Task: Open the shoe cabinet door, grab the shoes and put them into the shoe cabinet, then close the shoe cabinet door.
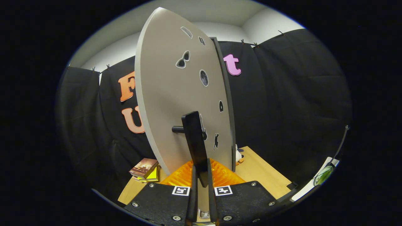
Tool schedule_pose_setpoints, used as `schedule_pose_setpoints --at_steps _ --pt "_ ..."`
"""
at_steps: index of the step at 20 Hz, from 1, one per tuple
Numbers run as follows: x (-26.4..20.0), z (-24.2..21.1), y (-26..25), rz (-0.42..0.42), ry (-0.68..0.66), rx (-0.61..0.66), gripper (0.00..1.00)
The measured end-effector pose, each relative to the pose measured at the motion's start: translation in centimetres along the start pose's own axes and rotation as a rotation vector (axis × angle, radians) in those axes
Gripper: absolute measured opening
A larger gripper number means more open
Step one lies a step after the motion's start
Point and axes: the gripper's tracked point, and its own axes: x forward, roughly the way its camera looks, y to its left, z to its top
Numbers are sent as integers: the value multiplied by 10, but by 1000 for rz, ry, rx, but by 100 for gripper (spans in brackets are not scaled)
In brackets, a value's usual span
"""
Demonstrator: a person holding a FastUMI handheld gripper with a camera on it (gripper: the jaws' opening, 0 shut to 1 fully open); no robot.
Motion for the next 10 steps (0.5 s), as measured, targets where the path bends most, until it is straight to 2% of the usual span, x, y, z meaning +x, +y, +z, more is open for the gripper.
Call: schedule_pose_setpoints --at_steps 3,5,10 --pt "-2 -16 -18 -6 53 -11 13" --pt "-10 -6 -26 -12 26 39 13" --pt "-9 -5 -54 -72 -9 29 11"
